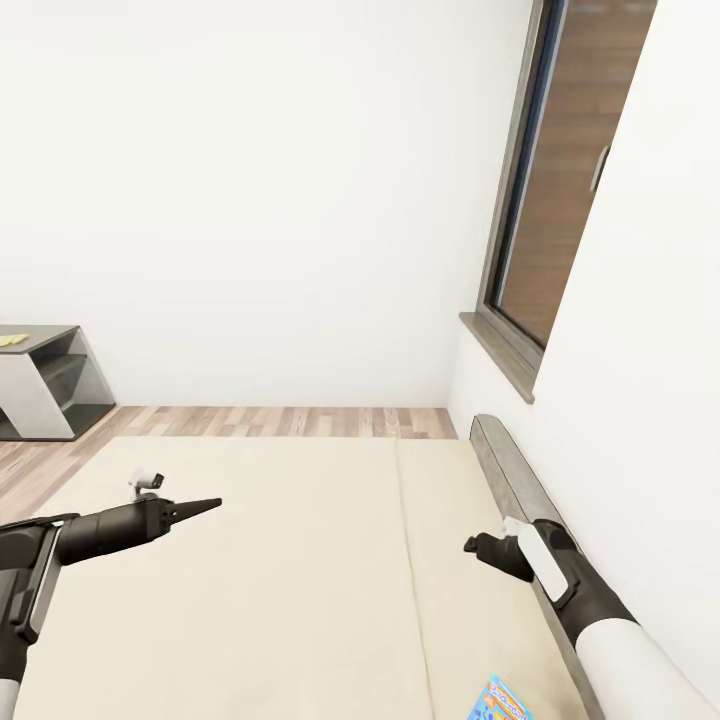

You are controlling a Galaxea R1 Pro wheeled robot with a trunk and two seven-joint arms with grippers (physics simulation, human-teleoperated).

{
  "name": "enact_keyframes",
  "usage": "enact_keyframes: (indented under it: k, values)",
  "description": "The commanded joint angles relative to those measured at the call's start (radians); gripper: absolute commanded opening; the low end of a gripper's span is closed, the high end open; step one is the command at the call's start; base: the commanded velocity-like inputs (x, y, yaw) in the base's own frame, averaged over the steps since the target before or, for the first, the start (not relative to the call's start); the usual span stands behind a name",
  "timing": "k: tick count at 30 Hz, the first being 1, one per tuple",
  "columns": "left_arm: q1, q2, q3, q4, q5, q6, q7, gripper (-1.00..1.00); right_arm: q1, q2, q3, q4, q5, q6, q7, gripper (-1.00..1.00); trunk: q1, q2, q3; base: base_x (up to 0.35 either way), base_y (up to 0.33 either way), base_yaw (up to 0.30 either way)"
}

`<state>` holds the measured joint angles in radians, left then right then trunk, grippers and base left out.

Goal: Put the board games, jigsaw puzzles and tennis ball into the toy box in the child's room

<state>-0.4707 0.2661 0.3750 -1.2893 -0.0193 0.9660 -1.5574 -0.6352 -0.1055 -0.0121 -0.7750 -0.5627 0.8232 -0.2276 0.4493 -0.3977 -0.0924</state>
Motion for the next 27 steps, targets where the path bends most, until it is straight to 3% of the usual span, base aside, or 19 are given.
enact_keyframes:
  k: [1,27]
  values:
    - [-0.001,0.000,-0.001,-0.002,-0.001,0.011,-0.005,1.00,-0.001,0.000,0.000,-0.004,-0.010,0.004,-0.009,1.00,0.001,-0.002,-0.002,0.000,0.000,0.000]
    - [0.000,0.002,-0.004,-0.019,-0.001,0.008,-0.013,1.00,-0.001,-0.007,-0.001,-0.007,-0.009,0.013,-0.015,1.00,0.001,-0.002,-0.038,0.000,0.000,0.000]
